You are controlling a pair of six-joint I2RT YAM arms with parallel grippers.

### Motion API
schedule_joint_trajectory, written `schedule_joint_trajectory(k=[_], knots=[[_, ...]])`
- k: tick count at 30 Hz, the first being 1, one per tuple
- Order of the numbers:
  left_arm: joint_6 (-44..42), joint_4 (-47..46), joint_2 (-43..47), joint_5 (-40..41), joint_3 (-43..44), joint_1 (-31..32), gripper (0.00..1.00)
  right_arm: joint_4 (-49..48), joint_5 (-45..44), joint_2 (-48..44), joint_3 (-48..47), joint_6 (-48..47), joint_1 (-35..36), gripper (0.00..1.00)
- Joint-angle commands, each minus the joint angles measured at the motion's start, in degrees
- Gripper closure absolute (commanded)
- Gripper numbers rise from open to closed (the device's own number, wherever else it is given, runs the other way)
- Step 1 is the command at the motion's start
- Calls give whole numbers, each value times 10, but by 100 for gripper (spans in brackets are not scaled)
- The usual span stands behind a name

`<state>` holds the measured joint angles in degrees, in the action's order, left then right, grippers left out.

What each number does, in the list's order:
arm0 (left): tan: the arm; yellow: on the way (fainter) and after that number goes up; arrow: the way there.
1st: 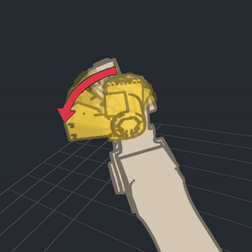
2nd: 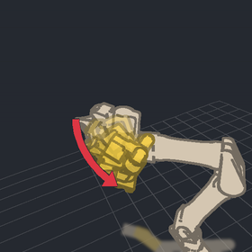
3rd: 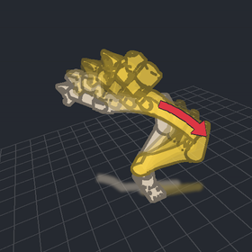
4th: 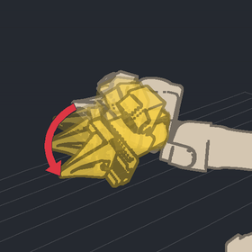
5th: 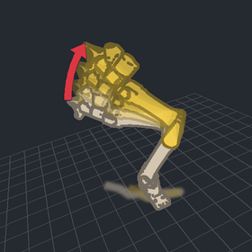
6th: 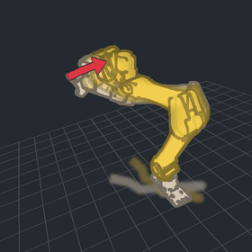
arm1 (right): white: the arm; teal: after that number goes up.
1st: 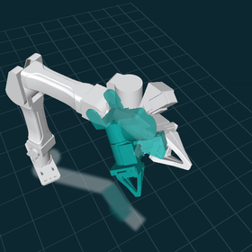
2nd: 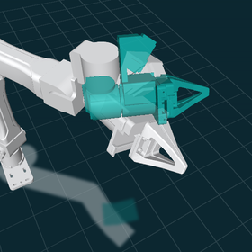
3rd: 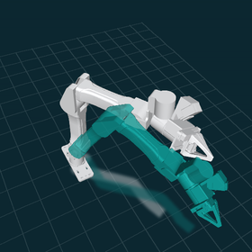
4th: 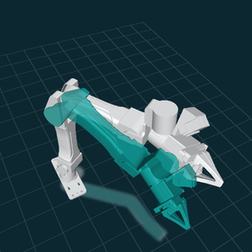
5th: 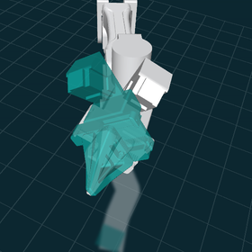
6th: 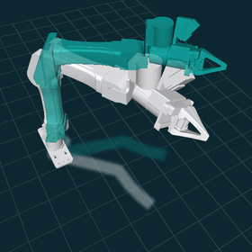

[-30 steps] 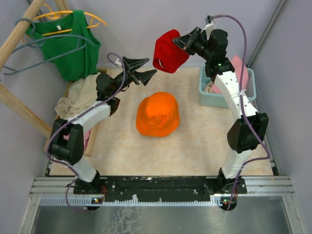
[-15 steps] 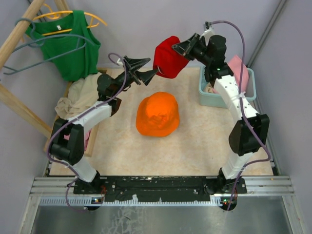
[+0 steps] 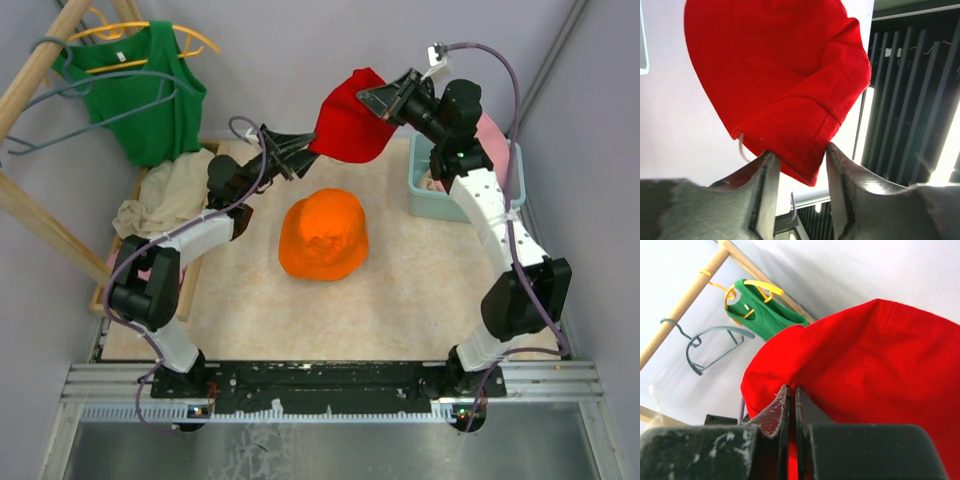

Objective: Stack the hats

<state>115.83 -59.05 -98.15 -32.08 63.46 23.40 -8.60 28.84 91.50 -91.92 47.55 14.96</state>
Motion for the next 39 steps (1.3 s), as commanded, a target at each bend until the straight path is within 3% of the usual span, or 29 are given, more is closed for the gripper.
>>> schedule_joint_trajectory(k=[1, 4, 6, 17, 20, 25, 27, 28, 29, 30, 34, 39], knots=[[-17, -12, -7, 4, 14, 3, 62, -36, 21, -35, 6, -10, 9, 100], [-29, -7, -7, 5, 18, 0, 82, -11, 32, -38, 8, -19, 9, 100], [-60, 8, -10, -13, 39, -14, 86, 26, 34, -38, -2, -36, 9, 100], [-350, 213, -9, -125, 190, -112, 92, 238, 40, -2, -94, -116, 9, 100], [-383, 230, -5, -132, 202, -116, 91, 255, 39, 8, -107, -121, 9, 100], [-492, 348, -14, -154, 273, -116, 90, 280, 58, 48, -146, -119, 9, 100], [-486, 345, -19, -163, 286, -116, 90, 297, 73, 71, -174, -124, 11, 100], [-477, 338, -22, -168, 288, -116, 90, 305, 76, 82, -190, -128, 11, 96], [-467, 331, -24, -170, 288, -115, 90, 312, 75, 86, -196, -133, 12, 78], [-459, 327, -24, -168, 286, -114, 90, 312, 73, 86, -197, -137, 13, 67], [-456, 357, -20, -138, 290, -115, 91, 295, 51, 68, -175, -152, 14, 47], [-439, 382, -34, -115, 310, -114, 92, 325, 28, 53, -164, -190, 17, 36]])
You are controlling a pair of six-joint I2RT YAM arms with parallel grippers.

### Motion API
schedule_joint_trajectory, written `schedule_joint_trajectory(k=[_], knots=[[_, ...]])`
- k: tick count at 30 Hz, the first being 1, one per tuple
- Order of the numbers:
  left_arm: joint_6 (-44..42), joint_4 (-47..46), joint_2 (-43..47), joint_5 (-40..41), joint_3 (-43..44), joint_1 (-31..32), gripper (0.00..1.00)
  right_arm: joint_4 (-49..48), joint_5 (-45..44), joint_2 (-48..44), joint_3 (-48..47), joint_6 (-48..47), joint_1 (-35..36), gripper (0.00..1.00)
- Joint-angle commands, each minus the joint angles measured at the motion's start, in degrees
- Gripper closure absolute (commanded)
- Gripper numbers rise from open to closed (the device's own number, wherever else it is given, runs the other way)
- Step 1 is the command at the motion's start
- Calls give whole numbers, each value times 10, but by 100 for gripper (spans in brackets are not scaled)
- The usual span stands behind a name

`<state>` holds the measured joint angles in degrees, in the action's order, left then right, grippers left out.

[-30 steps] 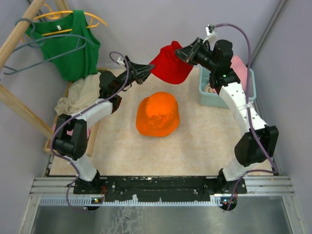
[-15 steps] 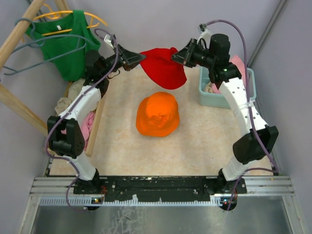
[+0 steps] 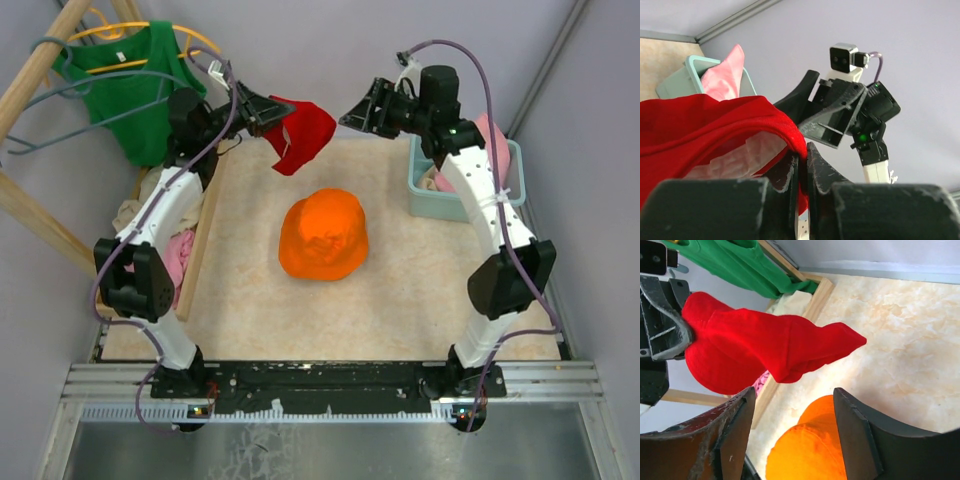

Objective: Stack the hats

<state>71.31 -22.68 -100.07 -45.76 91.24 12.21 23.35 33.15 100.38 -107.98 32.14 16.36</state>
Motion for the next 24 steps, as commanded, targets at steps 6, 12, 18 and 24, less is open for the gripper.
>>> schedule_joint_trajectory(k=[6, 12, 18, 24], knots=[[-15, 93, -30, 44, 78, -2, 93, -53, 3, -79, 55, -32, 31, 26], [-3, 108, -39, 56, 97, -1, 94, -11, -42, -70, 36, -78, 85, 44], [0, 118, -47, 64, 109, 0, 95, 51, -177, -62, -14, -163, 168, 40], [3, 122, -48, 67, 118, 3, 95, 63, -269, -29, -43, -189, 217, 42]])
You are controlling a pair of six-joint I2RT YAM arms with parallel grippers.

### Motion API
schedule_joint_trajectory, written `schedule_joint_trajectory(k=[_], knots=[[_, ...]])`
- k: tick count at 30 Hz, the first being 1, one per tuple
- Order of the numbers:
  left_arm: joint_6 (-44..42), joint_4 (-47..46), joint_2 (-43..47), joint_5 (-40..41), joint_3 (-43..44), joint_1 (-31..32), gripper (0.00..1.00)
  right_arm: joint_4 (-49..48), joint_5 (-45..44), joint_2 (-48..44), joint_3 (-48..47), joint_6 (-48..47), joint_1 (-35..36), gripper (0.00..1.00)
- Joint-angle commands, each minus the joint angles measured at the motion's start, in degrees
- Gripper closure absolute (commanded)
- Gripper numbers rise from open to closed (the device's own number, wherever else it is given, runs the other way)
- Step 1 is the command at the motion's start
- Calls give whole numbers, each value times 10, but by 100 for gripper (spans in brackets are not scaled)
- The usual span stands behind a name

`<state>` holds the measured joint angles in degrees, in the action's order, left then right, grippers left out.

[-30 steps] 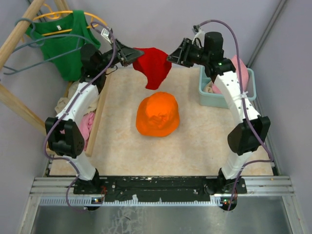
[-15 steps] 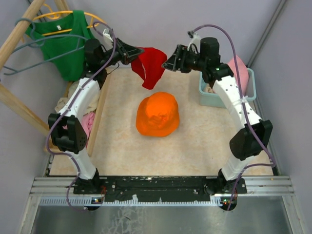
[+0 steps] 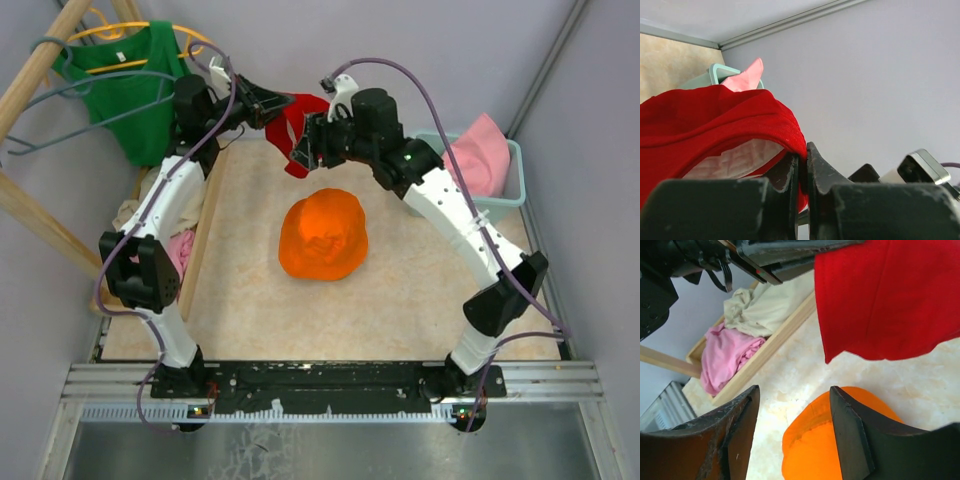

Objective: Stack the hats

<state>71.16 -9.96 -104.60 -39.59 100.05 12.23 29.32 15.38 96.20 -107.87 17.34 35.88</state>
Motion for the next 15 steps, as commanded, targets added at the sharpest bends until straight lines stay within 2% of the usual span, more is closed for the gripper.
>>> schedule_joint_trajectory(k=[1, 5, 10, 13, 15], knots=[[4, -5, -3, 4, 30, 3, 95, 6, -102, 19, -53, -46, 29, 42], [10, -6, 3, 4, 27, 4, 95, 13, -177, 44, -83, -61, 50, 43], [25, -20, 16, 1, 11, 6, 95, -27, -236, 67, -90, -77, 61, 46], [32, -27, 24, -2, -2, 6, 95, -25, -272, 95, -118, -81, 62, 53], [35, -33, 27, -2, -9, 6, 95, -21, -299, 112, -135, -89, 62, 62]])
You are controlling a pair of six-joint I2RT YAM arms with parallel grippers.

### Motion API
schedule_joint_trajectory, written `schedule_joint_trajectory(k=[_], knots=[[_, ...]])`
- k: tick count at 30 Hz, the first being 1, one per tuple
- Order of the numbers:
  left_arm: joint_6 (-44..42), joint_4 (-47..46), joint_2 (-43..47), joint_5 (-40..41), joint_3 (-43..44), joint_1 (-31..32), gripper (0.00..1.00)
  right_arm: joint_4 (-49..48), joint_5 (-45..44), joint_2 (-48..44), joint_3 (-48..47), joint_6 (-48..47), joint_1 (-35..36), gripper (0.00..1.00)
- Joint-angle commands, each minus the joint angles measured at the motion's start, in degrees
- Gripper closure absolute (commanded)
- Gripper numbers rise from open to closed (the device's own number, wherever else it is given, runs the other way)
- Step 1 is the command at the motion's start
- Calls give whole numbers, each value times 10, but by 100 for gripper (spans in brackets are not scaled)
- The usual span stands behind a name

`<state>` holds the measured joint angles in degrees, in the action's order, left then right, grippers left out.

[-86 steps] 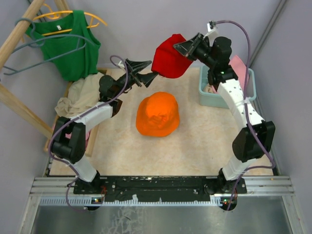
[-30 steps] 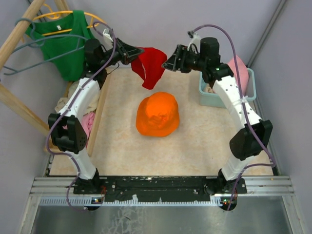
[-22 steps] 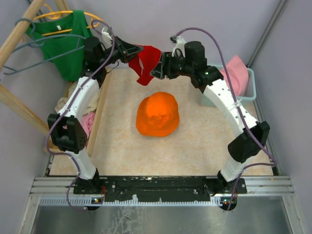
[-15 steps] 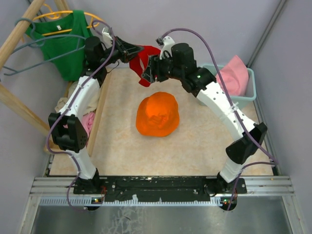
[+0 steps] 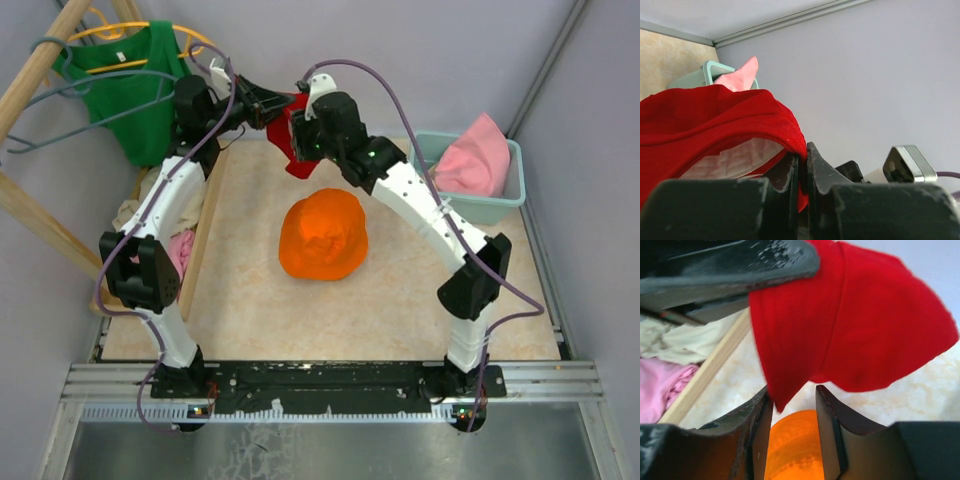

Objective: Stack the hats

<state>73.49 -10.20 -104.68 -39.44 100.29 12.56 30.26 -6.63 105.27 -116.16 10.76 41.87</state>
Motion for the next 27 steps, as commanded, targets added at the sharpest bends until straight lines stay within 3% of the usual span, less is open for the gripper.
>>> schedule_joint_trajectory(k=[1, 5, 12, 20, 27], knots=[[10, -31, 29, -4, -13, 3, 95, -27, -94, 25, -59, -27, 2, 72], [-6, -23, 35, -8, -24, -3, 95, -30, -156, 5, -40, -66, 2, 100], [-77, -20, 41, -39, -44, -26, 96, -106, -244, -90, 93, -213, -6, 100], [-126, -114, 76, -77, -142, -29, 97, -207, -304, -190, 260, -338, -34, 100], [-176, -115, 95, -69, -168, -35, 96, -257, -306, -233, 316, -409, -54, 100]])
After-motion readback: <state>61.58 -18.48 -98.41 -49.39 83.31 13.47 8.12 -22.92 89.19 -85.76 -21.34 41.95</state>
